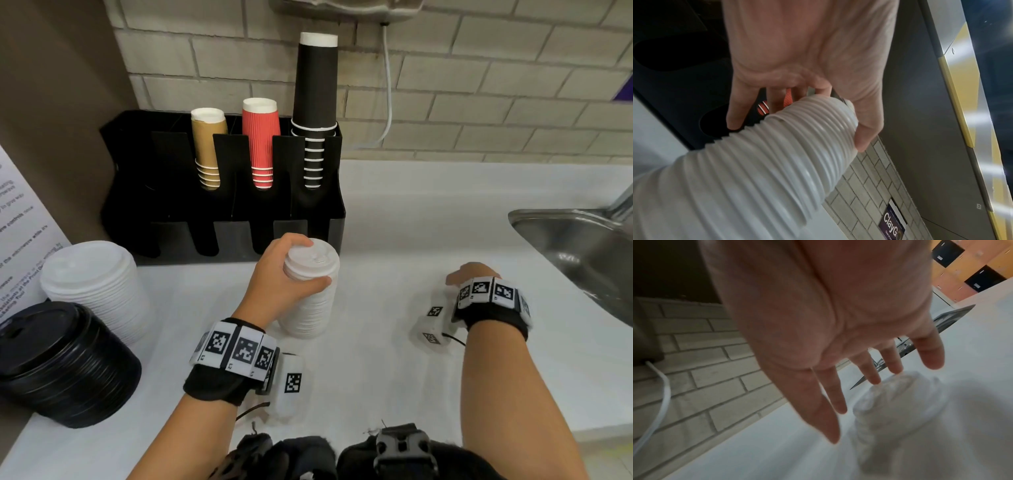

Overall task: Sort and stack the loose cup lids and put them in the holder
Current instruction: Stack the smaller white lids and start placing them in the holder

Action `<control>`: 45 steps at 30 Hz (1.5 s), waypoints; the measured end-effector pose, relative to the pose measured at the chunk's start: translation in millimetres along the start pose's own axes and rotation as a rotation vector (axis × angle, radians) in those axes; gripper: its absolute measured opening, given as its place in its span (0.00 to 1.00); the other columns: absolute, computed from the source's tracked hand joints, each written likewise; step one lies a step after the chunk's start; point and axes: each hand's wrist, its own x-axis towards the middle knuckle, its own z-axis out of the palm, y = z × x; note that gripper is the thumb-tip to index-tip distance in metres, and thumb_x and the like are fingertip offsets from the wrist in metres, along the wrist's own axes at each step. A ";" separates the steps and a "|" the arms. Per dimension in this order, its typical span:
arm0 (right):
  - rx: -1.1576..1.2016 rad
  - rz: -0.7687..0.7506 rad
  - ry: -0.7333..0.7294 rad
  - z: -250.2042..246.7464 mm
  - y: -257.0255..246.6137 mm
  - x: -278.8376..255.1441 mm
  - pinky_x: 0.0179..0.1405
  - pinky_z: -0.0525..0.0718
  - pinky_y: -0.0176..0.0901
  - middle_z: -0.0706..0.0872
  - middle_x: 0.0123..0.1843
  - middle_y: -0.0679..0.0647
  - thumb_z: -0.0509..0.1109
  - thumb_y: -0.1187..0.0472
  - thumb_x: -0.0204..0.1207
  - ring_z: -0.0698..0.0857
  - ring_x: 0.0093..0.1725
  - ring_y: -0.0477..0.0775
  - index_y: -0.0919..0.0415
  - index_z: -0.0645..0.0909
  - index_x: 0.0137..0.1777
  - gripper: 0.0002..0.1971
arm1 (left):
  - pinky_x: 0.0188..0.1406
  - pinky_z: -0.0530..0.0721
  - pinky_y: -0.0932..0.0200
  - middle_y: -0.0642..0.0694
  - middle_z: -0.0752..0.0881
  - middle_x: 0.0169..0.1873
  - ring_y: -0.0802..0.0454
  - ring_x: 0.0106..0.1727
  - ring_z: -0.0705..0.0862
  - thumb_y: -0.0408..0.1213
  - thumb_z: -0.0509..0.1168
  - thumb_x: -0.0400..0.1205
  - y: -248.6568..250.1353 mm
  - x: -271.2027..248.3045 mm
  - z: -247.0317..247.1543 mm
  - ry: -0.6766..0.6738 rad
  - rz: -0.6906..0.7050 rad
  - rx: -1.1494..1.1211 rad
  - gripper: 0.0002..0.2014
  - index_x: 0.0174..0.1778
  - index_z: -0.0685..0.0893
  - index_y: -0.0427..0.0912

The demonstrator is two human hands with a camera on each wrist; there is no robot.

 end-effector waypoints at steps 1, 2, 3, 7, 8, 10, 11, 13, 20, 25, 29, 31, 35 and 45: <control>-0.053 -0.035 0.018 1.2 3.8 4.8 0.82 0.46 0.63 0.54 0.82 0.73 0.50 0.69 0.87 0.52 0.82 0.72 0.75 0.56 0.81 0.24 | 0.52 0.74 0.66 0.53 0.79 0.62 0.58 0.61 0.77 0.38 0.81 0.67 0.1 0.1 0.6 0.001 0.001 -0.001 0.26 0.55 0.77 0.59; -0.125 -0.065 0.065 2.7 7.1 8.0 0.81 0.46 0.64 0.53 0.82 0.75 0.47 0.73 0.87 0.51 0.82 0.73 0.77 0.54 0.80 0.23 | 0.52 0.75 0.66 0.53 0.79 0.62 0.58 0.61 0.77 0.38 0.81 0.67 0.2 0.2 1.1 0.001 0.002 0.000 0.25 0.55 0.77 0.59; -0.180 -0.079 0.100 5.8 8.6 8.0 0.81 0.49 0.65 0.53 0.81 0.76 0.47 0.74 0.86 0.52 0.81 0.75 0.78 0.55 0.80 0.22 | 0.52 0.75 0.65 0.53 0.79 0.62 0.58 0.61 0.77 0.38 0.81 0.67 0.2 0.2 1.3 0.001 0.002 0.002 0.25 0.55 0.77 0.59; -0.341 -0.014 0.230 13.6 13.7 -5.4 0.68 0.77 0.63 0.68 0.75 0.68 0.74 0.65 0.72 0.66 0.74 0.72 0.61 0.74 0.70 0.26 | 0.51 0.72 0.71 0.55 0.78 0.63 0.65 0.60 0.76 0.38 0.80 0.68 0.8 -1.1 1.8 -0.005 0.002 0.014 0.25 0.55 0.76 0.61; -0.353 -0.034 0.223 11.2 11.6 -8.7 0.68 0.76 0.63 0.68 0.75 0.66 0.75 0.64 0.71 0.67 0.74 0.71 0.59 0.75 0.71 0.26 | 0.51 0.71 0.74 0.55 0.76 0.64 0.68 0.60 0.74 0.38 0.80 0.69 0.8 -1.0 2.0 -0.005 0.005 0.025 0.25 0.54 0.76 0.62; -0.307 -0.038 0.191 4.3 1.7 -14.5 0.72 0.72 0.61 0.67 0.77 0.65 0.68 0.64 0.76 0.67 0.75 0.71 0.57 0.74 0.72 0.23 | 0.50 0.68 0.79 0.55 0.73 0.65 0.72 0.59 0.72 0.37 0.80 0.69 0.8 -0.5 2.9 0.003 0.008 0.046 0.26 0.53 0.76 0.65; -0.238 -0.034 0.177 -0.1 -5.2 -18.6 0.72 0.71 0.60 0.65 0.77 0.65 0.65 0.62 0.79 0.67 0.74 0.71 0.55 0.74 0.73 0.22 | 0.49 0.68 0.80 0.55 0.72 0.65 0.73 0.59 0.71 0.37 0.80 0.69 1.0 -0.5 3.5 0.006 0.006 0.049 0.26 0.53 0.76 0.65; -0.053 -0.122 0.135 -7.2 -21.4 -30.8 0.67 0.73 0.54 0.62 0.75 0.63 0.64 0.58 0.80 0.72 0.68 0.71 0.49 0.72 0.72 0.20 | 0.49 0.69 0.78 0.54 0.72 0.64 0.71 0.58 0.72 0.37 0.80 0.68 1.3 -1.0 4.4 0.009 0.000 0.051 0.26 0.54 0.76 0.65; 0.366 -0.806 -0.042 -0.5 -79.1 -97.4 0.36 0.75 0.34 0.79 0.56 0.48 0.71 0.53 0.74 0.82 0.50 0.48 0.41 0.76 0.57 0.13 | 0.48 0.72 0.84 0.60 0.78 0.59 0.72 0.58 0.77 0.36 0.83 0.65 -0.7 -1.4 4.2 0.045 -0.005 -0.019 0.42 0.70 0.68 0.57; 0.376 -1.063 -0.100 19.4 -104.0 -129.4 0.41 0.77 0.22 0.79 0.58 0.49 0.74 0.61 0.72 0.81 0.48 0.42 0.41 0.79 0.54 0.15 | 0.46 0.74 0.84 0.62 0.79 0.57 0.84 0.53 0.76 0.37 0.84 0.64 -3.3 -3.4 4.1 0.071 -0.011 -0.043 0.51 0.77 0.59 0.55; 0.258 -1.152 -0.108 30.6 -111.2 -137.6 0.52 0.75 0.23 0.78 0.56 0.47 0.76 0.63 0.71 0.79 0.56 0.45 0.46 0.83 0.58 0.17 | 0.46 0.75 0.84 0.62 0.79 0.56 0.84 0.52 0.76 0.36 0.84 0.63 -3.9 -5.6 4.3 0.085 -0.020 -0.053 0.55 0.80 0.55 0.52; 0.243 -1.179 -0.099 32.0 -112.7 -139.5 0.50 0.74 0.23 0.76 0.52 0.39 0.77 0.64 0.69 0.76 0.54 0.39 0.45 0.84 0.57 0.18 | 0.45 0.75 0.84 0.62 0.79 0.56 0.84 0.52 0.76 0.36 0.85 0.63 -3.1 -6.8 4.2 0.087 -0.029 -0.047 0.56 0.80 0.54 0.52; 0.217 -1.221 -0.086 35.2 -115.7 -143.8 0.55 0.77 0.37 0.75 0.51 0.39 0.79 0.63 0.66 0.75 0.53 0.39 0.42 0.85 0.55 0.19 | 0.44 0.75 0.84 0.64 0.77 0.54 0.82 0.52 0.76 0.36 0.85 0.63 0.2 -9.2 3.0 0.099 -0.058 -0.024 0.57 0.81 0.53 0.51; 0.122 -1.208 -0.119 37.3 -123.1 -146.4 0.55 0.73 0.37 0.78 0.49 0.32 0.78 0.62 0.65 0.76 0.53 0.37 0.46 0.84 0.58 0.21 | 0.45 0.73 0.78 0.57 0.78 0.58 0.70 0.54 0.78 0.38 0.84 0.64 3.7 -10.6 -1.1 0.081 -0.113 0.007 0.57 0.82 0.52 0.52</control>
